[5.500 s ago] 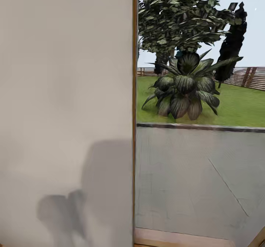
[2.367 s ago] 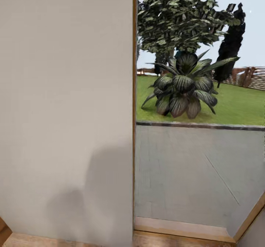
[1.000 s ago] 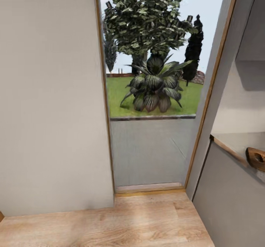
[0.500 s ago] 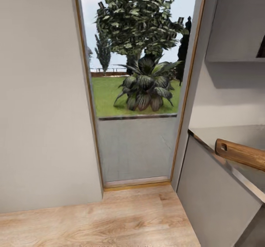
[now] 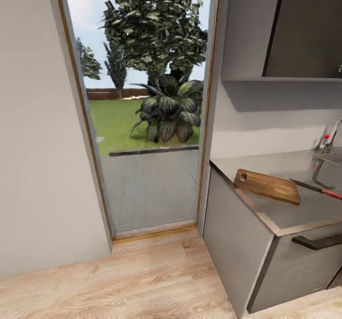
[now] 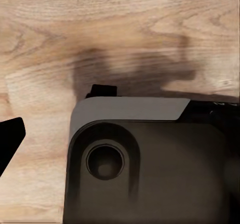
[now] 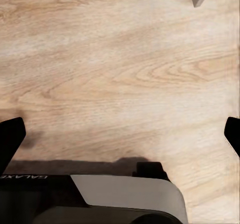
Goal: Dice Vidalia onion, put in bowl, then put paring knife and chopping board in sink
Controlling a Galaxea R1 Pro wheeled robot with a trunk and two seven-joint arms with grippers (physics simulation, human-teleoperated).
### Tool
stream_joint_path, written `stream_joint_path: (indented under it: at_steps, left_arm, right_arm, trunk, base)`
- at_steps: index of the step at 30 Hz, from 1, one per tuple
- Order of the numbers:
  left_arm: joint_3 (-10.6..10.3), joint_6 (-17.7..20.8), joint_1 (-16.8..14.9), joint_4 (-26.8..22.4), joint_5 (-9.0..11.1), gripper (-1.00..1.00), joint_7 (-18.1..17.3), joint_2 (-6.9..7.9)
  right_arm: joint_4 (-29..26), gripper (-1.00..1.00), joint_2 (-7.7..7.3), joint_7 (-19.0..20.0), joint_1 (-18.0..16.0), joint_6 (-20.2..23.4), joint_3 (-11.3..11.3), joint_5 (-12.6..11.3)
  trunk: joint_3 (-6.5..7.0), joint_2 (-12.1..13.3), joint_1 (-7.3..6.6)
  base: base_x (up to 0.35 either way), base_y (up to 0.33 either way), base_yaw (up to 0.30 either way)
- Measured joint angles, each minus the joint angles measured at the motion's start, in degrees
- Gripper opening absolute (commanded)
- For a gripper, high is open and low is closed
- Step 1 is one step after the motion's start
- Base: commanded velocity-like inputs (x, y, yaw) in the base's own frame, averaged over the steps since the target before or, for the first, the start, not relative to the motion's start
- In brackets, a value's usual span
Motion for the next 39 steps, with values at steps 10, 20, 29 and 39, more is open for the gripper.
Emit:
stream_joint_path:
  at_steps: [10,20,29,39]
  left_arm:
    - [0.00,-0.05,0.00,0.01,0.00,1.00,0.00,0.00]
    - [0.00,-0.06,0.00,0.01,0.00,1.00,0.00,0.00]
    - [-0.06,-0.11,0.00,0.01,0.00,1.00,-0.02,0.00]
    - [-0.08,-0.14,0.00,0.01,0.00,1.00,0.00,0.00]
  right_arm:
    - [0.03,1.00,0.08,-0.08,0.00,0.00,0.01,0.00]
    - [0.07,1.00,0.09,-0.08,0.00,0.01,0.04,0.00]
    - [0.08,1.00,0.09,-0.08,0.00,0.01,0.02,0.00]
    - [0.08,1.00,0.09,-0.08,0.00,0.01,0.03,0.00]
  trunk:
    - [0.00,0.00,-0.01]
    - [0.00,0.00,-0.02]
    - [0.00,0.00,-0.02]
    - [0.00,0.00,-0.02]
  base:
    - [-0.120,-0.301,0.027]
    - [-0.008,-0.309,0.120]
    - [0.000,-0.310,0.120]
    - [0.000,-0.309,0.110]
